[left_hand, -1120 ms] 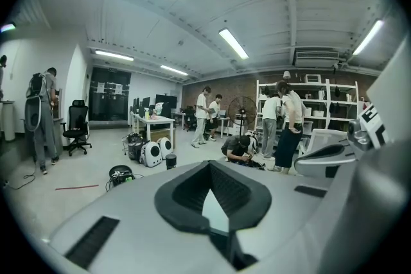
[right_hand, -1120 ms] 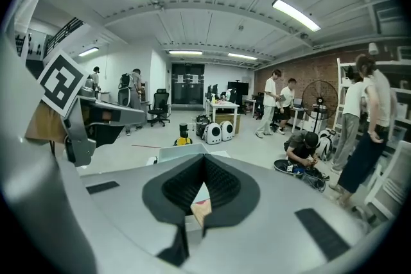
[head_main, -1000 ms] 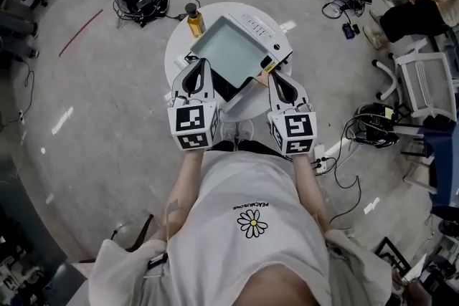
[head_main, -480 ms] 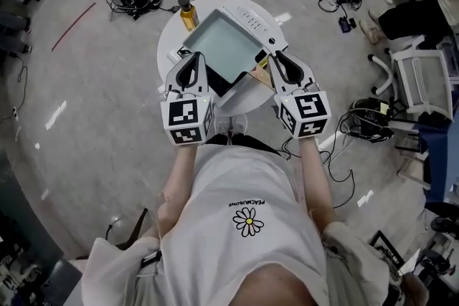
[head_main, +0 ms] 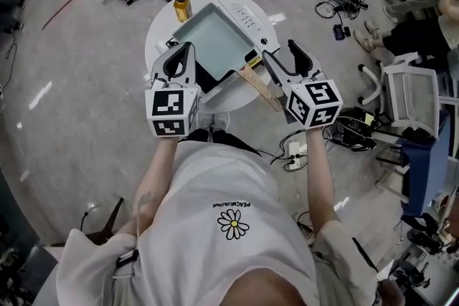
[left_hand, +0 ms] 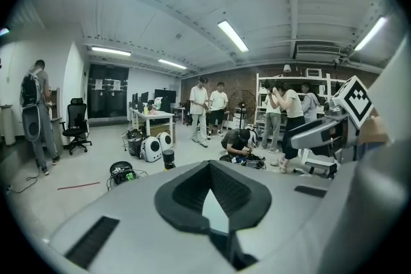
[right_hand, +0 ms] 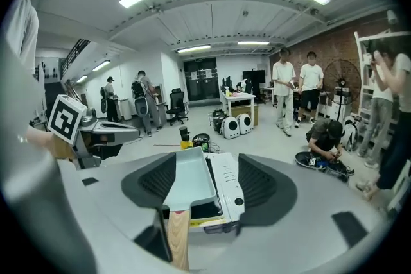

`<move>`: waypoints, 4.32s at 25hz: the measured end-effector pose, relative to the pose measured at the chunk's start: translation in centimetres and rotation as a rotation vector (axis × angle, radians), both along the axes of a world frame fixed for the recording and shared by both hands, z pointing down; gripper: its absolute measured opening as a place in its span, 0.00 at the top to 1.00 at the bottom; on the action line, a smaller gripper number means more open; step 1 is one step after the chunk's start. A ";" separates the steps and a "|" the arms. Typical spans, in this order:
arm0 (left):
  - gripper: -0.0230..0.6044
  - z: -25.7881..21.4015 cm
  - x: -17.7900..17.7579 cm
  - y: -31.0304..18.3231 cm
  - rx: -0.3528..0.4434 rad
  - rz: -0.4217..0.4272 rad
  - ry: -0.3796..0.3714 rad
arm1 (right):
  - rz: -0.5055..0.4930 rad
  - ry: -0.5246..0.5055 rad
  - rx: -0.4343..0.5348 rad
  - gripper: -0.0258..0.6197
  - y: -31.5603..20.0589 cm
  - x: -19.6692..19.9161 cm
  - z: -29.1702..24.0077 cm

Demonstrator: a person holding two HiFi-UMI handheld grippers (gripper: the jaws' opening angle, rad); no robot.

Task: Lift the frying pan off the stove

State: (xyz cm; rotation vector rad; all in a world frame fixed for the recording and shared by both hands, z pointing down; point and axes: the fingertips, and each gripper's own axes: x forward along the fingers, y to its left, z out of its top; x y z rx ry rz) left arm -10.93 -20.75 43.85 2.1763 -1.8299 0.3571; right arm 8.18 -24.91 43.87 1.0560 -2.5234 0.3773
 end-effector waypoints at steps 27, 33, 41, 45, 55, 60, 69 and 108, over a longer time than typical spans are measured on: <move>0.96 1.7 1.2 -0.1 -0.050 -0.014 -0.008 | -0.569 -0.112 -0.741 0.37 6.3 -1.3 11.2; 0.96 2.8 1.0 0.2 -0.077 -0.032 0.000 | -0.669 -0.138 -0.929 0.38 8.0 -2.2 12.9; 0.96 3.8 0.9 0.7 -0.101 -0.052 0.009 | -0.773 -0.190 -1.143 0.47 9.3 -3.2 13.7; 0.96 4.7 0.6 0.9 -0.115 -0.063 0.015 | -0.801 -0.146 -1.171 0.59 9.2 -3.2 15.1; 0.96 5.2 0.0 1.9 -0.141 -0.108 0.026 | -0.878 -0.218 -1.351 0.67 11.2 -4.8 13.8; 0.96 5.6 -0.4 2.4 -0.152 -0.121 0.034 | -0.913 -0.207 -1.435 0.73 11.8 -5.0 13.8; 0.96 5.8 -0.6 2.4 -0.158 -0.131 0.046 | -0.841 -0.248 -1.520 0.88 11.8 -5.0 14.0; 0.96 3.2 -2.2 4.3 -0.070 -0.142 0.046 | -0.710 -0.469 -1.409 0.91 13.0 -8.5 8.5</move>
